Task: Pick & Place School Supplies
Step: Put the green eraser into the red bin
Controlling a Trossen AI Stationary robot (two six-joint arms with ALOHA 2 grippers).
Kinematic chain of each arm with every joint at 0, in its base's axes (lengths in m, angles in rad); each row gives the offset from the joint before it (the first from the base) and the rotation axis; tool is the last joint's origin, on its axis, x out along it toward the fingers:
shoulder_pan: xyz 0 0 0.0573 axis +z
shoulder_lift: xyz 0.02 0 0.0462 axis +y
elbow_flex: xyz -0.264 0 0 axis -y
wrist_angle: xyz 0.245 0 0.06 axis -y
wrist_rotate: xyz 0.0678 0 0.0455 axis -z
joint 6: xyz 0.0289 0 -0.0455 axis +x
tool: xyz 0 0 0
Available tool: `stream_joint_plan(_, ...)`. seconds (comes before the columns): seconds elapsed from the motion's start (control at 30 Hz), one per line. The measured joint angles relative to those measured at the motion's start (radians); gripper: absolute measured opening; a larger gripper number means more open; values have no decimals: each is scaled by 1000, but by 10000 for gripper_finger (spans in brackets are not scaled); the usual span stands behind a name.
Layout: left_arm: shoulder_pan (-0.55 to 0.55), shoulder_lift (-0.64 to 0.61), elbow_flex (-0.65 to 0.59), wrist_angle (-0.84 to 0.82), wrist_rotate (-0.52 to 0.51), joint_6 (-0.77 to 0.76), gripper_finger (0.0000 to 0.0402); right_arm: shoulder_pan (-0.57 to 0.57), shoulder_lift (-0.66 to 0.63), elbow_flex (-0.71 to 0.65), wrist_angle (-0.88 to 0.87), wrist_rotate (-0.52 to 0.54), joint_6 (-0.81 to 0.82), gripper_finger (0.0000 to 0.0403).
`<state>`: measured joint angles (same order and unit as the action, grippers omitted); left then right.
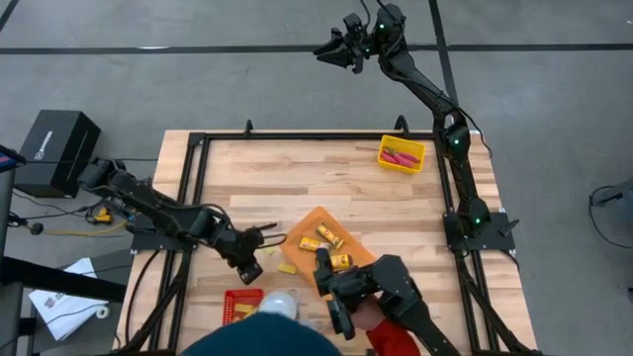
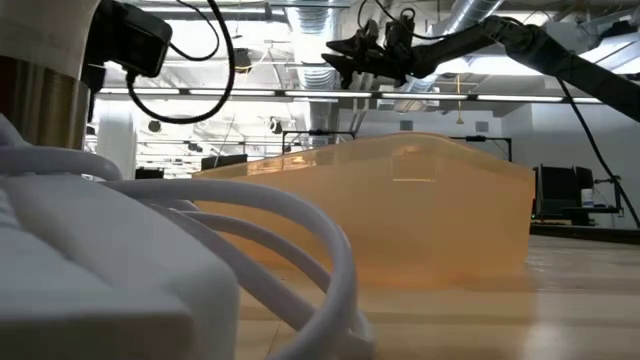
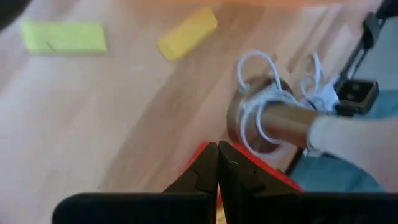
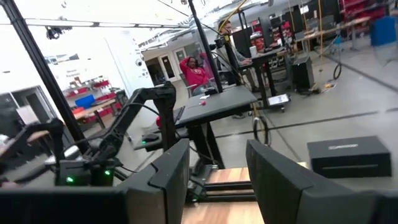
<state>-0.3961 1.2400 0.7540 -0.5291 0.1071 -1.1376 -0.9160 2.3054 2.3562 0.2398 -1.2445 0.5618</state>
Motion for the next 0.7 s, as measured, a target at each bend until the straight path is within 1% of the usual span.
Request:
stream_joint_plan(0.07,12,0,1,-16,-26,13,1,15,0,0,-19,7,15,151)
stream_joint_plan(0.17,51,0,1,-52,-65,88,1,42,0,0,-34,14,15,149)
stream_joint_plan(0.27,122,0,1,-126,-136,172,0,63,0,0,-26,14,43,145)
stream_joint_plan(0.33,176,-2,-22,-104,-188,240,0,67,0,0,-20,14,80,143)
stream_joint_plan(0.37,210,-2,-51,-62,-189,265,0,67,0,0,-18,14,95,142)
stream_joint_plan(0.43,272,0,-125,70,-136,291,0,66,0,0,-14,15,105,141)
stream_joint_plan(0.5,314,0,-185,200,-89,277,0,65,0,0,-12,15,119,139)
stream_joint_plan(0.53,322,0,-204,222,-84,266,0,65,0,0,-13,15,126,137)
stream_joint_plan(0.6,332,0,-223,208,-81,265,0,64,0,0,-12,15,138,136)
stream_joint_plan(0.7,328,-1,-227,219,-60,268,0,60,0,0,-11,15,138,134)
